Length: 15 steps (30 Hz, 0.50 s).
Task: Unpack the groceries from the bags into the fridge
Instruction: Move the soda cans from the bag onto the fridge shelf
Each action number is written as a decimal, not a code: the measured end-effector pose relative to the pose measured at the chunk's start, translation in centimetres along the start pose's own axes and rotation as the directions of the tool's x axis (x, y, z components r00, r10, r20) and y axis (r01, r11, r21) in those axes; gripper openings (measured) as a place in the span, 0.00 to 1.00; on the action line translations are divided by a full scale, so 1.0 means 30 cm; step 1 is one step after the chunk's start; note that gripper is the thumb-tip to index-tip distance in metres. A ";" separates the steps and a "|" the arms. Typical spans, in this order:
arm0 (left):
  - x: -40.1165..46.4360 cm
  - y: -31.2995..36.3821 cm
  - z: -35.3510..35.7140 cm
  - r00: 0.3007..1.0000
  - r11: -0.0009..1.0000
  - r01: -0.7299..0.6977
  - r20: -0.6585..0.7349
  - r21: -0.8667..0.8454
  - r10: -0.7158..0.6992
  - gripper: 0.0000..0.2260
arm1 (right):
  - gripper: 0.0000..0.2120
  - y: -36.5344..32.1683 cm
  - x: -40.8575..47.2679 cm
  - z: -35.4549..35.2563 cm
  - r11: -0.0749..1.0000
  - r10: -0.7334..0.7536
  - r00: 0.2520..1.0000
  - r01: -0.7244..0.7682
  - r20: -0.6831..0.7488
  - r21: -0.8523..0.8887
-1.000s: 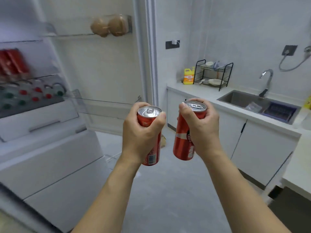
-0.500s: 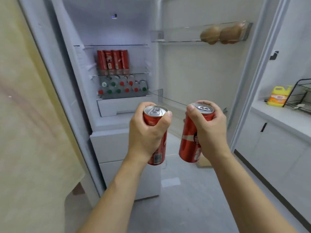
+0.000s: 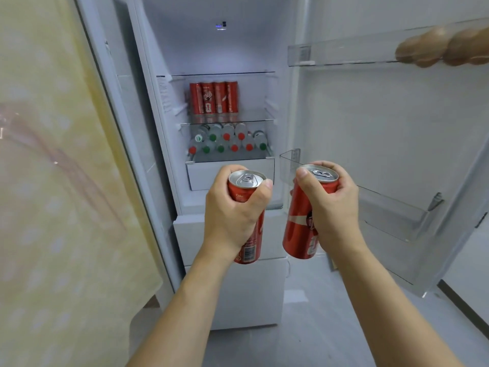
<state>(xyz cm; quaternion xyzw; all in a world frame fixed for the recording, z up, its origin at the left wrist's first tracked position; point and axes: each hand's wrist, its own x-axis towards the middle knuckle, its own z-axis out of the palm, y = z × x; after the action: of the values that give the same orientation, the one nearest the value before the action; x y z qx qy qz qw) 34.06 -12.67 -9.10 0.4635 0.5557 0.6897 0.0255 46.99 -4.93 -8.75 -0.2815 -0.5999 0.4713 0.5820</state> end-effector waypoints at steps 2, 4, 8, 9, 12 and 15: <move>0.036 -0.027 0.013 1.000 1.000 0.010 -0.005 -0.004 -0.010 0.19 | 0.18 0.021 0.039 0.012 1.000 0.008 1.000 -0.008 0.001 0.001; 0.071 -0.052 0.037 1.000 1.000 0.018 -0.012 -0.005 -0.018 0.19 | 0.18 0.043 0.084 0.017 1.000 0.008 1.000 -0.008 0.007 0.002; 0.132 -0.098 0.107 1.000 1.000 0.013 -0.025 0.007 -0.013 0.20 | 0.17 0.084 0.188 0.011 1.000 0.005 1.000 -0.005 0.020 0.013; 0.150 -0.111 0.126 1.000 1.000 0.013 -0.027 0.014 -0.013 0.20 | 0.17 0.095 0.215 0.008 1.000 0.007 1.000 -0.007 0.025 0.017; 0.209 -0.145 0.176 0.999 0.999 0.004 -0.043 0.033 -0.003 0.19 | 0.18 0.127 0.299 0.005 0.999 0.017 0.999 -0.018 0.039 0.038; 0.271 -0.167 0.207 0.997 0.999 -0.001 -0.072 0.043 0.004 0.19 | 0.16 0.152 0.380 0.023 0.998 0.018 0.997 -0.022 0.069 0.059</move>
<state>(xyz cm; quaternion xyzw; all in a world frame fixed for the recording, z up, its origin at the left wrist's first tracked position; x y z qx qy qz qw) 31.18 -1.68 -8.40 0.4393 0.5704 0.6940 -0.0051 43.51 6.83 -7.80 -0.2537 -0.6022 0.5042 0.5646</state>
